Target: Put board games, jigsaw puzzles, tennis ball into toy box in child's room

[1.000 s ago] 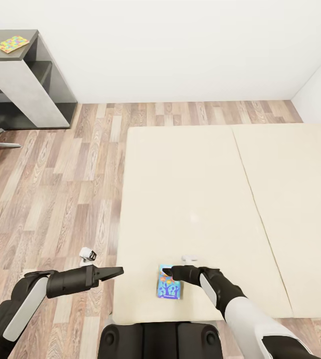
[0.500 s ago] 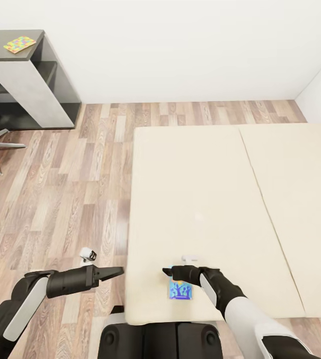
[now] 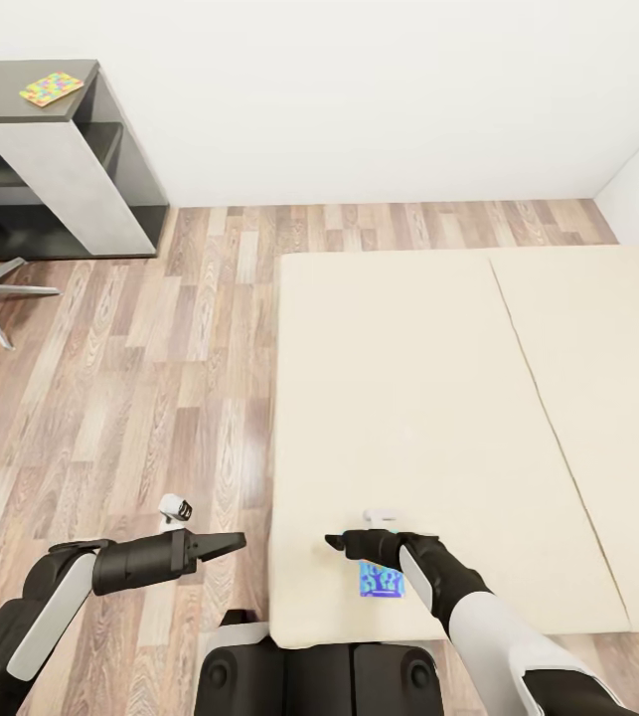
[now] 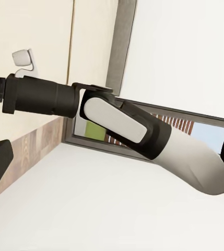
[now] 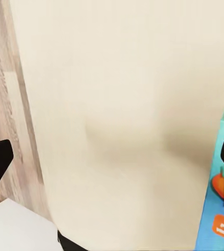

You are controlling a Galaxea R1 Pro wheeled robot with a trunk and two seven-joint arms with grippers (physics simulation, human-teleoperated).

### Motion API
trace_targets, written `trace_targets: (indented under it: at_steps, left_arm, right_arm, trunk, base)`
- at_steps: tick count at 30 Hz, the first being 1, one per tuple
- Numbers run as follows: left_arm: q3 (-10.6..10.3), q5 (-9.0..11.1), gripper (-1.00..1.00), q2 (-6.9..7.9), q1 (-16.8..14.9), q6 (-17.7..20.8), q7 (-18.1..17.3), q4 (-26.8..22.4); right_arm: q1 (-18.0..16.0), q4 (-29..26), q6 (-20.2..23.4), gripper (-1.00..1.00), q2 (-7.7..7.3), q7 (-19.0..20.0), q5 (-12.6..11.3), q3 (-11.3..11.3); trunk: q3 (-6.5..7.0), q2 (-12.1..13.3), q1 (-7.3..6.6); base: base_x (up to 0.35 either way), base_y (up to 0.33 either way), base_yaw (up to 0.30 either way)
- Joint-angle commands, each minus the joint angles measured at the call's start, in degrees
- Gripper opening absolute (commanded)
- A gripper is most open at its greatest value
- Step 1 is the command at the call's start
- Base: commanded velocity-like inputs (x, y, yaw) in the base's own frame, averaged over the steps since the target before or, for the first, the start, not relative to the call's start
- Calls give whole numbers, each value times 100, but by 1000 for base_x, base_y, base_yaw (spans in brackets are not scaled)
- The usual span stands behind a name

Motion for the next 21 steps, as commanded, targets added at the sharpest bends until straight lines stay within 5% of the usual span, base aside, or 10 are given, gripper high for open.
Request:
trace_targets:
  at_steps: [1, 11, 15, 21]
  left_arm:
    - [-7, 13, 100, 5, -3, 24, -8, 1]
    - [-7, 11, 100, 5, -3, 24, -8, 2]
    - [-7, 10, 100, 7, -3, 24, -8, 2]
    - [-7, 10, 100, 5, -3, 24, -8, 2]
  right_arm:
    - [0, -11, 43, 100, 2, 17, -2, -29]
    - [91, -650, 223, 100, 11, -10, 3, -37]
    - [134, -1464, 754, 100, 10, -12, 6, -42]
    - [732, -2900, 1535, 100, 2, -20, -20, -57]
  trunk:
    - [-6, -9, 3]
    - [-6, -9, 3]
    - [-6, -9, 3]
    - [-6, -9, 3]
  base:
    - [0, 58, 0]
    - [0, 14, 0]
    - [0, 1, 0]
    - [0, 0, 0]
